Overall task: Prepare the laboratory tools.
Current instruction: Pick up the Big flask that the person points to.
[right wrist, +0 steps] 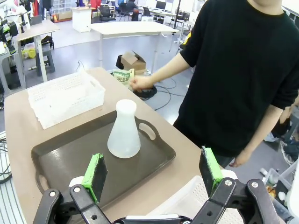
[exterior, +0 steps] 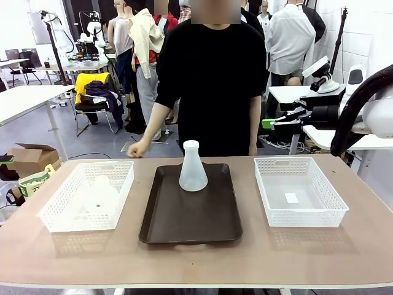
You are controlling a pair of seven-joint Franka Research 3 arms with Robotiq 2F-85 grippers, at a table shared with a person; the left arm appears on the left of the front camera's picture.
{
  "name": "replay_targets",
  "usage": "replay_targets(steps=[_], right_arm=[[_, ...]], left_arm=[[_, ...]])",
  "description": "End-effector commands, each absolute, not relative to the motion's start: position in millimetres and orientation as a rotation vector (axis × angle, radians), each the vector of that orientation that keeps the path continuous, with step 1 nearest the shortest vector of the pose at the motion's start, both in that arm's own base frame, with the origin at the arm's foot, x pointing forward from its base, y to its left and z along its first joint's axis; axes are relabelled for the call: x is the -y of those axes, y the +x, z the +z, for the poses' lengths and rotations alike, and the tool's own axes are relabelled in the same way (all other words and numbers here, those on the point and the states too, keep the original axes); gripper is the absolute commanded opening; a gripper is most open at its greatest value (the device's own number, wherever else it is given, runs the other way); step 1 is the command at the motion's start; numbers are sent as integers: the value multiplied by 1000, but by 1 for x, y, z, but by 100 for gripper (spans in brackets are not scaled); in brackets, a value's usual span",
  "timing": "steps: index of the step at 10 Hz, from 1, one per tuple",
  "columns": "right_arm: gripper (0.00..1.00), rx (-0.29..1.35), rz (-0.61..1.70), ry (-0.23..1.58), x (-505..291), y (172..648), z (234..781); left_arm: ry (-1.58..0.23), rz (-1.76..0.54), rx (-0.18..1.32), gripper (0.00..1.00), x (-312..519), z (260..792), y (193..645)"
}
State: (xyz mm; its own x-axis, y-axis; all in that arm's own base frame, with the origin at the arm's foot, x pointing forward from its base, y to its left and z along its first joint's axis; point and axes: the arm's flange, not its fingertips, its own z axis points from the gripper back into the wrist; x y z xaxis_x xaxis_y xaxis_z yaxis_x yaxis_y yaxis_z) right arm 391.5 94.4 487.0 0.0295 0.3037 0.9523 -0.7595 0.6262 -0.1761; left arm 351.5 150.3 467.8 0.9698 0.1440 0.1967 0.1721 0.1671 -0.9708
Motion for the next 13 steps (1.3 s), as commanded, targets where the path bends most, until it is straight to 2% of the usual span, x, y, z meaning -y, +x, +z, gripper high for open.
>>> replay_targets(steps=[1, 13], right_arm=[[100, 1299, 855, 453, -95, 390, 486], [100, 1299, 855, 453, -95, 390, 486]], left_arm=[[-1410, -30, 265, 100, -152, 469, 349], [-1410, -30, 265, 100, -152, 469, 349]])
